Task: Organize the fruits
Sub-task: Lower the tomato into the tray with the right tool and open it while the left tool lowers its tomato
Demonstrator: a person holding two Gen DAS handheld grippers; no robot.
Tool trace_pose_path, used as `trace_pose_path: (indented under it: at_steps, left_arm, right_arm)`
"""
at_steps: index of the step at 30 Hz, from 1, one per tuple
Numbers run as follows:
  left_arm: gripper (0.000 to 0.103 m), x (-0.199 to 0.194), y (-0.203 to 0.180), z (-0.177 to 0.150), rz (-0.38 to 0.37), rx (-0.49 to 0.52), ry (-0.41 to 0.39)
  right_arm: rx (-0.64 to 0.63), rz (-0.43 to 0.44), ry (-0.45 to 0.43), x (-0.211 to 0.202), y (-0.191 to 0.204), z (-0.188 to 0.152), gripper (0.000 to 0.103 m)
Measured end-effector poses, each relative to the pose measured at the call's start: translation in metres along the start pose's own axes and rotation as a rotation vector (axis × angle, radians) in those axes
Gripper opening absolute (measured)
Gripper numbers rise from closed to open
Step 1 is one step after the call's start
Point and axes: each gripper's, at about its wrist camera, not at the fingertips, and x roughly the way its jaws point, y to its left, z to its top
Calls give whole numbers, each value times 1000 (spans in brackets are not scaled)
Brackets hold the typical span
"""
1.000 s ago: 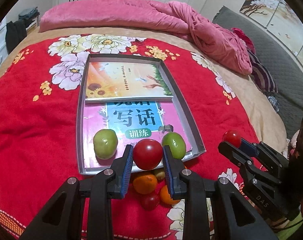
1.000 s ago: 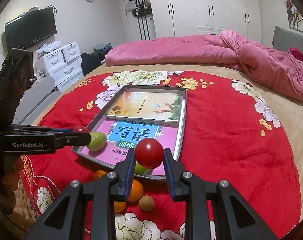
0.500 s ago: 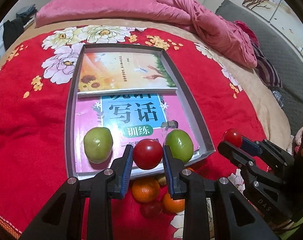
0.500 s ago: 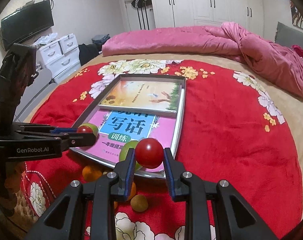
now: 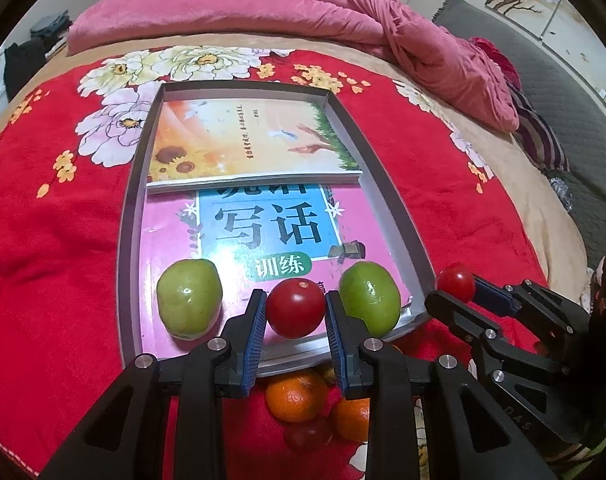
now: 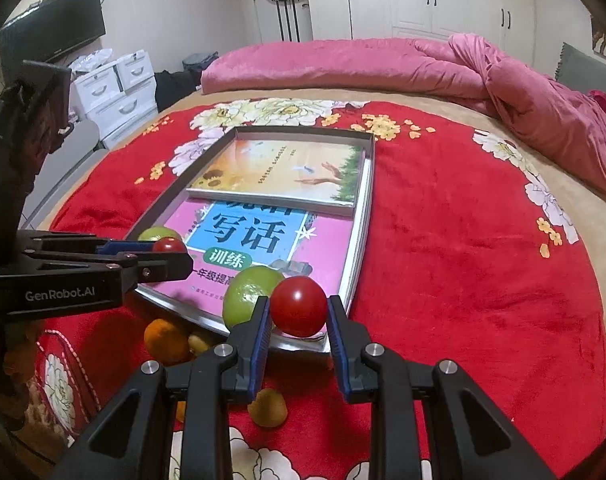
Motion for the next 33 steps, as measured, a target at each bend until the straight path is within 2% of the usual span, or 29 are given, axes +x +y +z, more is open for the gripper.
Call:
trace_pose_path:
  at_steps: [33]
  left_arm:
    - [30, 18, 1, -1, 16, 11, 26]
  right_arm:
    - [-52, -22, 61, 22, 6, -2, 28]
